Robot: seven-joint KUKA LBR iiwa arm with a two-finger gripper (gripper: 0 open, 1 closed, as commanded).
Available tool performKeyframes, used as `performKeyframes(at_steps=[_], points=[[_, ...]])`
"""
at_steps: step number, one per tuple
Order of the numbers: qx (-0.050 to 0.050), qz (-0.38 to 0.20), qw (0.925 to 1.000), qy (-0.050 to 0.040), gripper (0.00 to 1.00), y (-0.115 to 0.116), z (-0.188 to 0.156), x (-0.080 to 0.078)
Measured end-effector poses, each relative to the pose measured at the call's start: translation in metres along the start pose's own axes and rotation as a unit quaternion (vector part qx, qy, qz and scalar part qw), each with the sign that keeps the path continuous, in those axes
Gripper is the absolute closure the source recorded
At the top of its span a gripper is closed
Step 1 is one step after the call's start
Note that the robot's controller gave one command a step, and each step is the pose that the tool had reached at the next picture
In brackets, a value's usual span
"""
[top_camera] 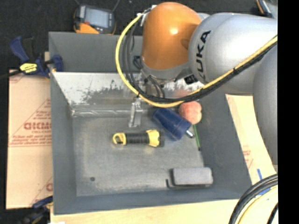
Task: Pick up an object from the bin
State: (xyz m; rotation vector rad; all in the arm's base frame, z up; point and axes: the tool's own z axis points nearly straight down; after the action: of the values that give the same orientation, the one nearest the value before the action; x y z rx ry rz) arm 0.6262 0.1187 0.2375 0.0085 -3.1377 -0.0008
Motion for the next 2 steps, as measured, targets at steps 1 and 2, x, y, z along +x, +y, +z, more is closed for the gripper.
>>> performKeyframes(at_steps=[1, 2], points=[[-0.001, 0.001, 1.0, -0.0043, 0.0, -0.001, -0.006, -0.001], [-0.001, -0.001, 1.0, -0.0057, 0.0, -0.037, 0.082, 0.012]])
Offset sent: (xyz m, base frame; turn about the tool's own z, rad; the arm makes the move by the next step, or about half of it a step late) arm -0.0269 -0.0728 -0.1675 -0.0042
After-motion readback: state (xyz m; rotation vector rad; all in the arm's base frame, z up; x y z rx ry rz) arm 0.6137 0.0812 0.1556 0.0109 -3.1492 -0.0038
